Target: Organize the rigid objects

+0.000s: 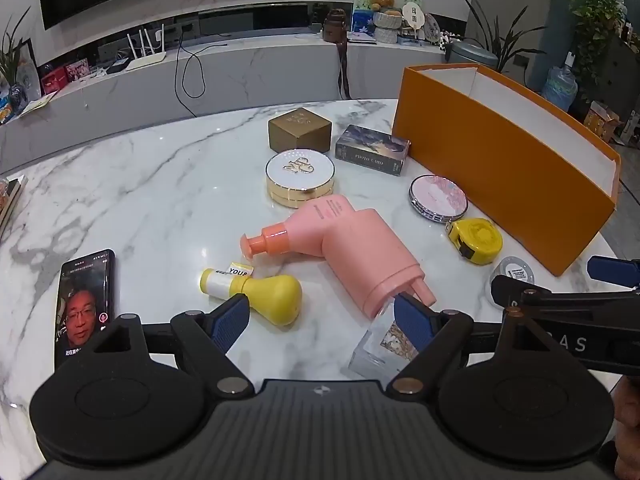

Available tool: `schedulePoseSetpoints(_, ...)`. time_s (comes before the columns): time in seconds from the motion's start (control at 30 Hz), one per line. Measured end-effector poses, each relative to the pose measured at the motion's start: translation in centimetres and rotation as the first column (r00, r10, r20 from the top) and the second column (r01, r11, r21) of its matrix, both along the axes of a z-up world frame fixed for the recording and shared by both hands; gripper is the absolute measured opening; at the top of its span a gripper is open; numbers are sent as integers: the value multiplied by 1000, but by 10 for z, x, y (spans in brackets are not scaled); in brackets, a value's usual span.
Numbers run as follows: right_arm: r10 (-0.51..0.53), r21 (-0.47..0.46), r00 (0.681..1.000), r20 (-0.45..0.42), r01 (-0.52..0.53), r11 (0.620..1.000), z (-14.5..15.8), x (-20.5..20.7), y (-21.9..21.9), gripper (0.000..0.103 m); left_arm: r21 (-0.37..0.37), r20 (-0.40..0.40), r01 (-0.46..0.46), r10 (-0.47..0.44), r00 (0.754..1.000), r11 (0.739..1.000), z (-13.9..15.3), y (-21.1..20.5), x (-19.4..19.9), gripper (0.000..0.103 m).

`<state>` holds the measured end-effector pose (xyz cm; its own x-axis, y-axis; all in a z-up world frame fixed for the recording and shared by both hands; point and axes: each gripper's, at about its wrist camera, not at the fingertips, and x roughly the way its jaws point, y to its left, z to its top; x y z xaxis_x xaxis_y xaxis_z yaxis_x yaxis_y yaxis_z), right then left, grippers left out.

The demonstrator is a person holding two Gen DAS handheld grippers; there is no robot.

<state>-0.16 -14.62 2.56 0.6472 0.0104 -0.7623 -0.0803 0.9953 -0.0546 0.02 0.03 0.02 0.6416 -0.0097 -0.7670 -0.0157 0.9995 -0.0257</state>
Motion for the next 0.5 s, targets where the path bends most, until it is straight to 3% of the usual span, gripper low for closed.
schedulePoseSetpoints(0.5,-2,20,1000,-7,2,1000,-2,2,0,101,1,-3,-3,3,1000,1000,0,0,0,96)
